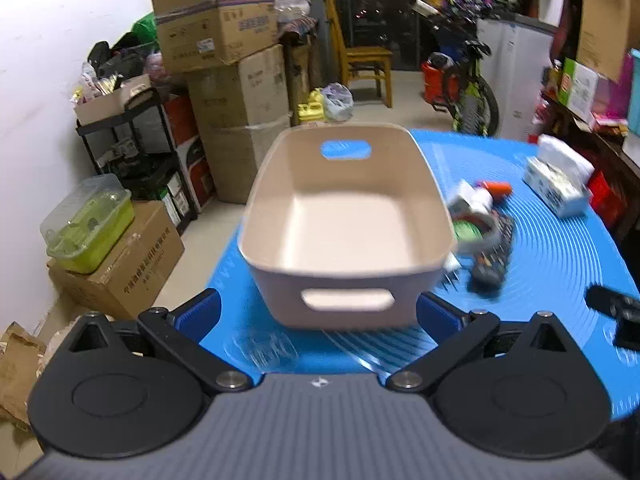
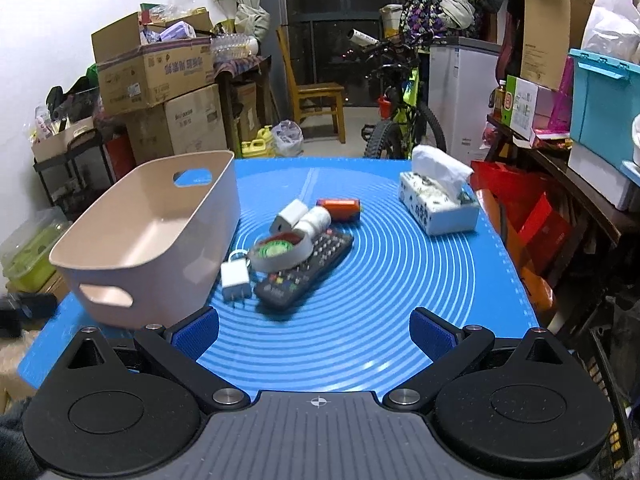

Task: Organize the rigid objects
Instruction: 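Grasp the beige bin rim with the left gripper while the right gripper grasps the tape roll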

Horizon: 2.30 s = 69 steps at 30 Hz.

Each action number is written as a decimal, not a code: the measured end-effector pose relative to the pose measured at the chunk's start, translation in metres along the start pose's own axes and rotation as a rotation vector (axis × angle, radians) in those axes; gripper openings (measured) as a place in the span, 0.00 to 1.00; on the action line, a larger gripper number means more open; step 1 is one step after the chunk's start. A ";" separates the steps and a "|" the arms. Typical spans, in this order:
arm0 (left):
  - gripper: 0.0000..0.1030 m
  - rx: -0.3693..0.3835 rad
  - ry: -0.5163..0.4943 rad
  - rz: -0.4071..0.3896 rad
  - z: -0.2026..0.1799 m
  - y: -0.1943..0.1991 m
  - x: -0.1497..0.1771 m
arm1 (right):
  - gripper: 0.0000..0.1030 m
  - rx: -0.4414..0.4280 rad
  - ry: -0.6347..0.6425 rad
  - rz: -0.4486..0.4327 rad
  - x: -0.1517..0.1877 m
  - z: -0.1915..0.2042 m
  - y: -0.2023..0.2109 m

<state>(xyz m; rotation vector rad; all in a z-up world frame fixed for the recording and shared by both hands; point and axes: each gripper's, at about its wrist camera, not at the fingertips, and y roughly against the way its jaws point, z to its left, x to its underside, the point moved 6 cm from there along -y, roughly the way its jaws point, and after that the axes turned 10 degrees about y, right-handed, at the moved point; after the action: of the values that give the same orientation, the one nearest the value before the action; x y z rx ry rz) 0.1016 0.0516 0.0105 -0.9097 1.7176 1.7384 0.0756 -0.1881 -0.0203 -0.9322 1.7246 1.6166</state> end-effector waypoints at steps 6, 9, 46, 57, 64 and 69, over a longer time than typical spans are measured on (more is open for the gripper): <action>0.99 -0.040 0.011 0.017 0.020 -0.023 -0.034 | 0.98 0.008 0.009 -0.014 -0.021 -0.006 -0.025; 0.99 -0.043 0.011 0.018 0.028 -0.035 -0.045 | 0.98 0.010 0.014 -0.025 -0.035 -0.009 -0.039; 0.49 -0.011 0.086 0.358 0.068 -0.172 -0.056 | 0.81 0.037 0.175 0.267 -0.075 0.018 -0.238; 0.19 -0.014 0.118 0.389 0.073 -0.177 -0.055 | 0.52 0.026 0.190 0.329 -0.069 0.019 -0.249; 0.04 0.017 0.122 0.396 0.068 -0.176 -0.054 | 0.30 0.011 0.208 0.335 -0.070 0.025 -0.253; 0.03 0.023 0.124 0.397 0.070 -0.177 -0.053 | 0.19 0.011 0.229 0.313 -0.072 0.030 -0.249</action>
<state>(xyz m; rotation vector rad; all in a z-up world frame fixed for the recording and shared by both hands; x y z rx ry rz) 0.2641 0.1356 -0.0640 -0.7134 2.1080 1.9349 0.3187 -0.1548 -0.1087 -0.9061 2.1218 1.7459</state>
